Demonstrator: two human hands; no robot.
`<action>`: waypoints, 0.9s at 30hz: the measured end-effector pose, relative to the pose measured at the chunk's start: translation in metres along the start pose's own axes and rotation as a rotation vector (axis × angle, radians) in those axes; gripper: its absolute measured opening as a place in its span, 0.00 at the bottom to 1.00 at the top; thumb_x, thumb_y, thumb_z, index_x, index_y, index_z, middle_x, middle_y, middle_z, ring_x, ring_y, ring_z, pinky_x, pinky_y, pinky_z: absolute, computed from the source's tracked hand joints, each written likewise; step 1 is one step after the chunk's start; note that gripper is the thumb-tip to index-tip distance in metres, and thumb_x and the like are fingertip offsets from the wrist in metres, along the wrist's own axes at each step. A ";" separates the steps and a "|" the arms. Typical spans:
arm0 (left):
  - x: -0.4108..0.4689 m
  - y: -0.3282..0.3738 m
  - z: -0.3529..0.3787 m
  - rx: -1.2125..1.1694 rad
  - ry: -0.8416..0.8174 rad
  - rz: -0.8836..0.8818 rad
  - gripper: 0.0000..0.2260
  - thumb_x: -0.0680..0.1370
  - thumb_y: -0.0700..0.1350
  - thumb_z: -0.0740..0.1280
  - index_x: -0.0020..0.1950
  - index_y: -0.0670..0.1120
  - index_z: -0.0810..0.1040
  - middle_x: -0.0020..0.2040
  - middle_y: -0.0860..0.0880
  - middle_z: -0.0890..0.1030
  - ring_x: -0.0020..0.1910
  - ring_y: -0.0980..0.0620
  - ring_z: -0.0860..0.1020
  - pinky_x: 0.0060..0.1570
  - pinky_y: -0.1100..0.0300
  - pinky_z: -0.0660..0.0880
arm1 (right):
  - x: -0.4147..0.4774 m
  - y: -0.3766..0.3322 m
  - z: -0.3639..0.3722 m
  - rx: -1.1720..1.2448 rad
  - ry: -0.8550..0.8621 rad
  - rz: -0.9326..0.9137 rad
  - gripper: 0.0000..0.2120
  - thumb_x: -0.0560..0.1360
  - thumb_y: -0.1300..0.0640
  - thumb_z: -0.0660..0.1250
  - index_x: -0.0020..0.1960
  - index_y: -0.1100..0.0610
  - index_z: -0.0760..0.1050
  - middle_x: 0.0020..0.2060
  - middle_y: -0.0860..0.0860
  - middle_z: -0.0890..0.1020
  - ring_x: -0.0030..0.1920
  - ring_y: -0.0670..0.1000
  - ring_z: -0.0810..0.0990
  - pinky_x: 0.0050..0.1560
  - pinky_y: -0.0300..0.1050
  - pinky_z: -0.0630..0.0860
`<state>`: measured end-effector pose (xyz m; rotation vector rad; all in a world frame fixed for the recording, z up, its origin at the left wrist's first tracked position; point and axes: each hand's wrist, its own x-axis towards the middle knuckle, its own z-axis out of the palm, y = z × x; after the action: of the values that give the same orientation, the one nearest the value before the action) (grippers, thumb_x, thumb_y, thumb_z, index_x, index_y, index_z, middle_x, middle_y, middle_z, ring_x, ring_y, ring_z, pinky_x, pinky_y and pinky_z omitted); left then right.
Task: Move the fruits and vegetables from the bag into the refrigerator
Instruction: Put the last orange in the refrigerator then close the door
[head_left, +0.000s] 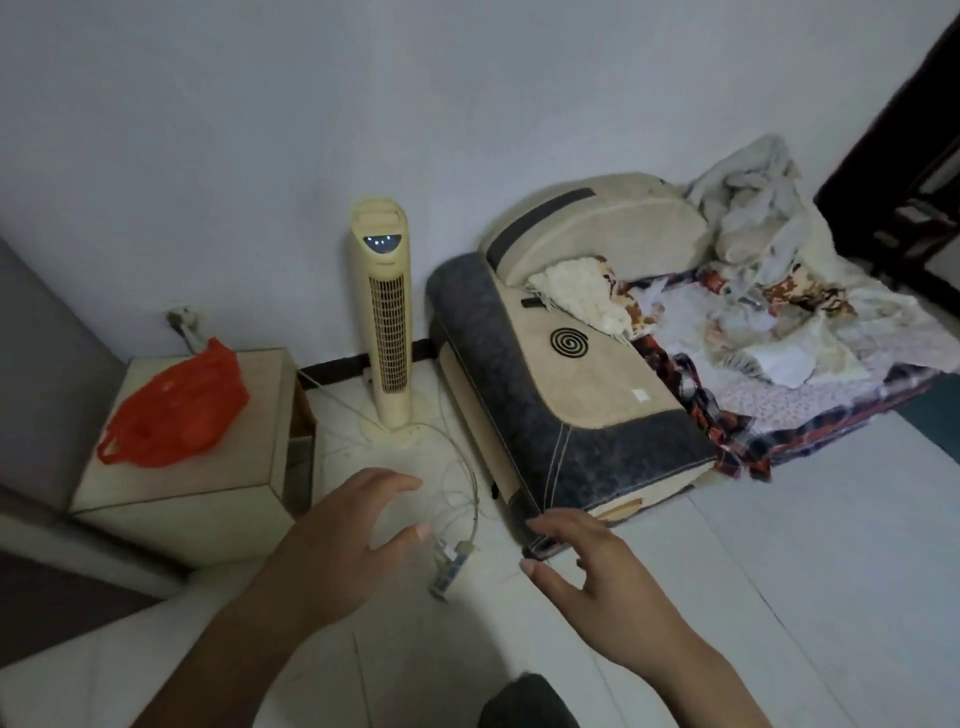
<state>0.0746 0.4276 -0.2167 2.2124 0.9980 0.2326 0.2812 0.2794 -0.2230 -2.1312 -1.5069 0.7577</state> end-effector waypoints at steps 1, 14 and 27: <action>0.009 -0.004 -0.003 -0.003 0.005 -0.038 0.19 0.75 0.56 0.64 0.65 0.58 0.68 0.60 0.64 0.66 0.60 0.64 0.66 0.54 0.67 0.64 | 0.018 0.001 -0.003 0.005 -0.029 -0.019 0.18 0.75 0.40 0.61 0.63 0.41 0.69 0.61 0.35 0.69 0.59 0.35 0.68 0.57 0.25 0.64; 0.094 -0.058 -0.042 0.078 0.318 -0.525 0.32 0.65 0.68 0.49 0.64 0.56 0.70 0.59 0.56 0.74 0.55 0.58 0.72 0.54 0.56 0.73 | 0.278 -0.041 -0.004 -0.183 -0.534 -0.501 0.19 0.75 0.41 0.62 0.64 0.42 0.68 0.63 0.38 0.70 0.59 0.39 0.69 0.61 0.35 0.66; 0.097 -0.148 -0.050 -0.124 0.459 -0.846 0.18 0.76 0.57 0.62 0.65 0.58 0.69 0.64 0.60 0.70 0.60 0.61 0.70 0.59 0.63 0.69 | 0.400 -0.118 0.061 -0.246 -0.755 -0.681 0.19 0.75 0.42 0.62 0.64 0.43 0.67 0.61 0.37 0.69 0.57 0.37 0.69 0.57 0.33 0.67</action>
<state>0.0328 0.5926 -0.2872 1.4736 2.0019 0.3962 0.2628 0.6974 -0.2728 -1.3135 -2.6222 1.2069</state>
